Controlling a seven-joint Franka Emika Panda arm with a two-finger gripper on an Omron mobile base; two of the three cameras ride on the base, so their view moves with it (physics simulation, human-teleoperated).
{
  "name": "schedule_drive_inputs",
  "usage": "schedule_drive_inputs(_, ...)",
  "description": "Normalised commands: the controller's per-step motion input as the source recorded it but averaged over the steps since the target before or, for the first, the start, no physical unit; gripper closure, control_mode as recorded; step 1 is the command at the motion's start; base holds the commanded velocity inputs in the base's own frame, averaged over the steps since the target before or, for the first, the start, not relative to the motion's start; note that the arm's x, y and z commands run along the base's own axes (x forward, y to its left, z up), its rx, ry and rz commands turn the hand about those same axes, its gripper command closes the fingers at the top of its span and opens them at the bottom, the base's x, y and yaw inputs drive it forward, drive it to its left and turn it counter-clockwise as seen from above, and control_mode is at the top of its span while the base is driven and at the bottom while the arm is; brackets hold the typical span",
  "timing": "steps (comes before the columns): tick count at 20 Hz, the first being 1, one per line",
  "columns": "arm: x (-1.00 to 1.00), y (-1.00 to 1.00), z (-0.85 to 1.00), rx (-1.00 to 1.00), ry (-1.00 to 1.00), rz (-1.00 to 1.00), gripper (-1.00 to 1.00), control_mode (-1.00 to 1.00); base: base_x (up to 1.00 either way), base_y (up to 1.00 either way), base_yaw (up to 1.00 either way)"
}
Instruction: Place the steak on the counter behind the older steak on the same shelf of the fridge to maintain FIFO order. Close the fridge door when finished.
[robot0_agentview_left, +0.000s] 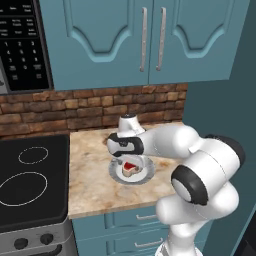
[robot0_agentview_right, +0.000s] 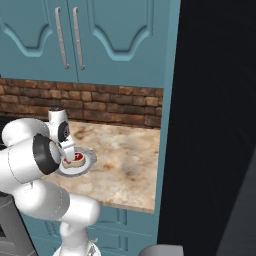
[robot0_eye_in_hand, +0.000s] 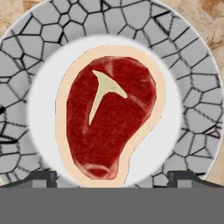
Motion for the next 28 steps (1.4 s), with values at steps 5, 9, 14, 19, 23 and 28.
schedule_drive_inputs(5,0.00,0.00,-0.13,0.00,0.00,0.00,-1.00,-1.00,0.00,0.00,0.00)
schedule_drive_inputs(9,0.08,0.00,-0.14,0.00,0.00,0.00,-1.00,-1.00,0.00,0.00,0.00)
schedule_drive_inputs(14,0.16,0.00,-0.19,0.00,0.00,0.00,-1.00,-1.00,0.00,0.00,0.00)
schedule_drive_inputs(19,0.12,0.00,-0.24,0.00,0.00,0.00,-1.00,-1.00,0.00,0.00,0.00)
schedule_drive_inputs(23,0.09,0.05,-0.25,0.00,0.00,0.00,-1.00,-1.00,0.00,0.00,0.00)
schedule_drive_inputs(28,0.00,0.05,-0.22,0.00,0.00,0.00,1.00,-1.00,0.00,0.00,0.00)
